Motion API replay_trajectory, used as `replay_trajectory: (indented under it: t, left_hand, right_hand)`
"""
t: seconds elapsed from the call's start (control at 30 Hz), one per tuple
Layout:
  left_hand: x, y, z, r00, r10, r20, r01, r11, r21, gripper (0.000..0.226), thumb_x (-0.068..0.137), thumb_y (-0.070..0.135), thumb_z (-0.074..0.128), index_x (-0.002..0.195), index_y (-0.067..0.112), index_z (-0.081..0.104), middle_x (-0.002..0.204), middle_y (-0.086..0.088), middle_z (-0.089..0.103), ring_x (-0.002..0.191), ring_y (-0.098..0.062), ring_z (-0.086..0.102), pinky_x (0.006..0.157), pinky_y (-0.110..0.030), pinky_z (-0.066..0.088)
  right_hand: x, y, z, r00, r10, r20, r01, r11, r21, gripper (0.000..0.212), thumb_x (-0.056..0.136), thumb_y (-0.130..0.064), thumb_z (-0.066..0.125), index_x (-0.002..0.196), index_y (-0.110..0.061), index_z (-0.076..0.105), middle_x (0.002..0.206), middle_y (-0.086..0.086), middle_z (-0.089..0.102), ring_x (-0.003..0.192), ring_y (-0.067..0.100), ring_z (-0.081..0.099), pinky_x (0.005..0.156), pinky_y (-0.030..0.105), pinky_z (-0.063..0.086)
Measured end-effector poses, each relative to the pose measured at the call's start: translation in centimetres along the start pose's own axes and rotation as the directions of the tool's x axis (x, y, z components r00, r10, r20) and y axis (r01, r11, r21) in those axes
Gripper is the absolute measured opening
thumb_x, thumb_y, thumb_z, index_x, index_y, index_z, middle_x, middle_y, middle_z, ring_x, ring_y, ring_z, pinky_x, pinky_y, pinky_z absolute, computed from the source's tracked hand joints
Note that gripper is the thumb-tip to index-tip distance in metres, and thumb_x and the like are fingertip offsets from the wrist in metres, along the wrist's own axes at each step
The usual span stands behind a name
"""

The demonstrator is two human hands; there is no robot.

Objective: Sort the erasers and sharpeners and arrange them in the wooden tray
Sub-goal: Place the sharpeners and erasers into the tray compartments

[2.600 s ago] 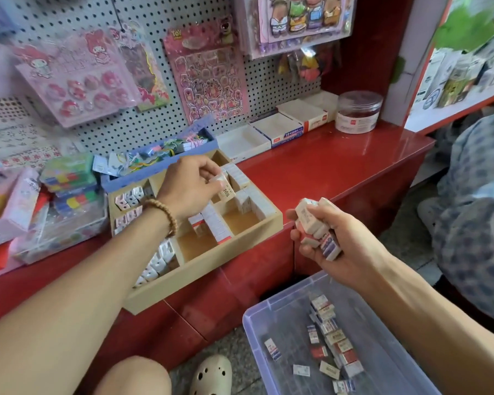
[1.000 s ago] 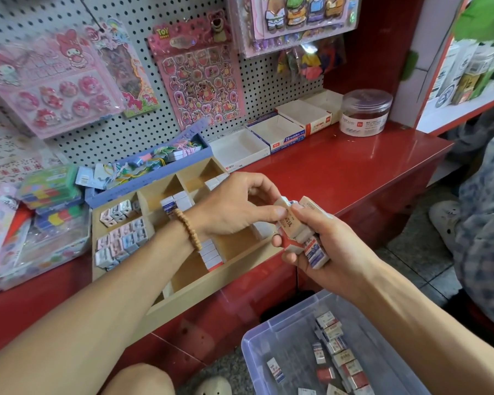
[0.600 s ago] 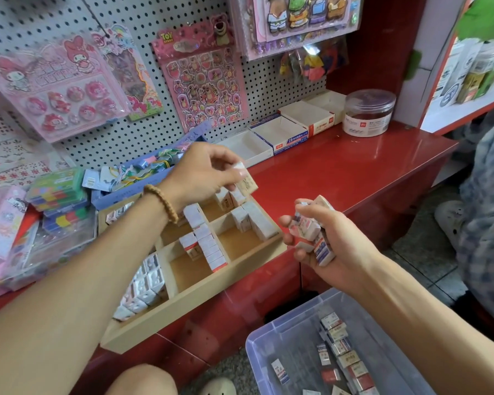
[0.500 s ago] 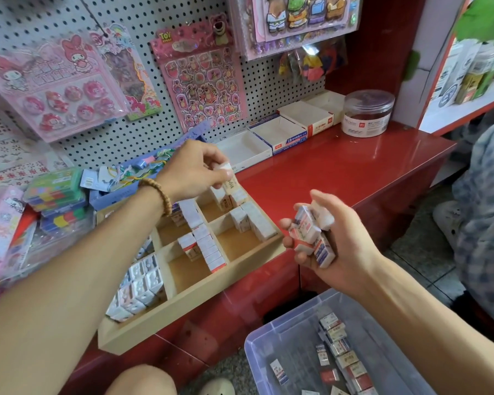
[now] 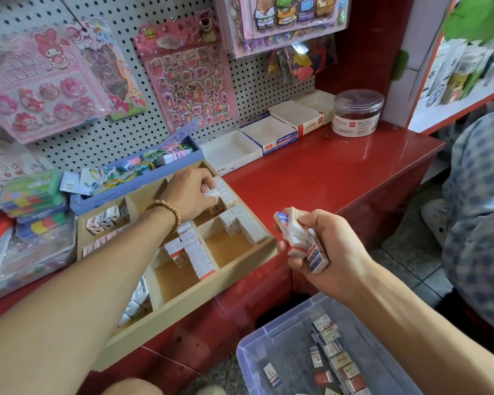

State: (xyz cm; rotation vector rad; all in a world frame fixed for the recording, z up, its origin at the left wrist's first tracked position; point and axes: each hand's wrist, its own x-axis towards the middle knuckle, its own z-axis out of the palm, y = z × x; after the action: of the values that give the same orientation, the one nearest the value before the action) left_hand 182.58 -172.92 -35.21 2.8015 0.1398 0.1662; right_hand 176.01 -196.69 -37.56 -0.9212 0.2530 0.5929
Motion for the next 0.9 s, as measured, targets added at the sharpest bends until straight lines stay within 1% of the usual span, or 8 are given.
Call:
replay_trajectory:
  t: [0.27,0.4,0.5,0.57,0.67,0.73,0.8,0.9]
  left_hand:
    - [-0.8,-0.2,2.0,0.994,-0.021,-0.11,0.019,1.0,-0.024,0.019,0.08,0.008,0.075,0.08,0.019,0.058,0.072,0.008,0.052,0.076,-0.014,0.054,0.053,-0.015,0.032]
    - [-1.1,-0.6,1.8,0.994,-0.018,-0.106,0.01,0.997,-0.077,0.013,0.078,0.016,0.077,0.082,0.018,0.065,0.071,0.007,0.058,0.074,-0.014,0.058,0.056,-0.016,0.039]
    - [-1.4,0.0,0.8,0.978,0.016,-0.208,-0.023,0.999,-0.031,0.009,0.085,0.028,0.07,0.086,0.019,0.07,0.077,0.007,0.064,0.077,-0.012,0.061,0.066,-0.022,0.047]
    - [-1.8,1.6,-0.1,0.969,0.067,-0.237,-0.1,0.986,-0.131,0.015,0.089,0.03,0.065,0.082,0.018,0.072,0.074,0.01,0.066,0.073,-0.009,0.063,0.064,-0.022,0.049]
    - [-3.0,4.9,-1.7,0.988,0.142,0.053,-0.1,0.873,-0.477,0.018,0.092,0.03,0.065,0.085,0.015,0.073,0.075,0.004,0.07,0.061,-0.007,0.063,0.054,-0.021,0.047]
    - [-3.9,6.6,-2.2,0.932,0.251,0.26,-0.082,0.846,-0.526,0.013,0.091,0.025,0.068,0.089,0.013,0.075,0.077,-0.002,0.071,0.061,-0.009,0.063,0.049,-0.023,0.046]
    - [-4.3,7.5,-2.4,0.884,0.323,0.337,-0.103,0.839,-0.534,0.008,0.088,0.015,0.072,0.089,0.008,0.075,0.073,-0.003,0.069,0.06,-0.006,0.061,0.048,-0.02,0.046]
    - [-4.3,7.8,-2.9,0.872,0.293,0.391,0.011,0.788,-0.616,0.008,0.085,0.007,0.073,0.093,0.006,0.074,0.07,0.002,0.067,0.059,-0.005,0.058,0.052,-0.019,0.051]
  right_hand:
    - [0.0,0.4,-0.2,0.994,-0.084,0.074,0.093,0.987,-0.127,0.016,0.096,-0.018,0.059,0.1,-0.007,0.07,0.078,0.007,0.061,0.058,0.014,0.054,0.042,0.022,0.035]
    - [0.0,0.7,-0.3,0.988,-0.12,0.099,0.137,0.973,-0.188,0.024,0.09,-0.024,0.066,0.105,-0.006,0.07,0.076,0.005,0.062,0.057,0.012,0.054,0.042,0.021,0.036]
    - [0.0,0.9,-0.3,0.985,-0.129,0.11,0.151,0.963,-0.222,0.037,0.081,-0.029,0.07,0.11,-0.006,0.069,0.075,0.004,0.064,0.058,0.012,0.055,0.042,0.02,0.036]
    - [-0.1,1.0,-0.2,0.983,-0.139,0.123,0.167,0.954,-0.248,0.04,0.08,-0.029,0.07,0.113,-0.007,0.068,0.075,0.003,0.066,0.058,0.011,0.056,0.043,0.021,0.035]
    - [-0.2,1.1,0.0,0.978,-0.155,0.141,0.189,0.944,-0.272,0.046,0.079,-0.029,0.072,0.119,-0.008,0.066,0.085,0.006,0.069,0.059,0.013,0.057,0.044,0.022,0.036]
    - [-0.3,1.1,0.1,0.977,-0.165,0.134,0.196,0.942,-0.273,0.047,0.08,-0.027,0.073,0.121,-0.008,0.062,0.09,0.01,0.067,0.058,0.014,0.057,0.044,0.023,0.035]
    - [-0.5,0.9,0.2,0.976,-0.173,0.134,0.204,0.939,-0.276,0.046,0.082,-0.025,0.074,0.122,-0.005,0.061,0.09,0.011,0.066,0.058,0.014,0.058,0.044,0.023,0.036]
    - [-0.6,0.7,0.2,0.969,-0.182,0.168,0.222,0.939,-0.261,0.048,0.08,-0.025,0.074,0.12,-0.001,0.062,0.08,0.008,0.067,0.058,0.013,0.056,0.043,0.022,0.037]
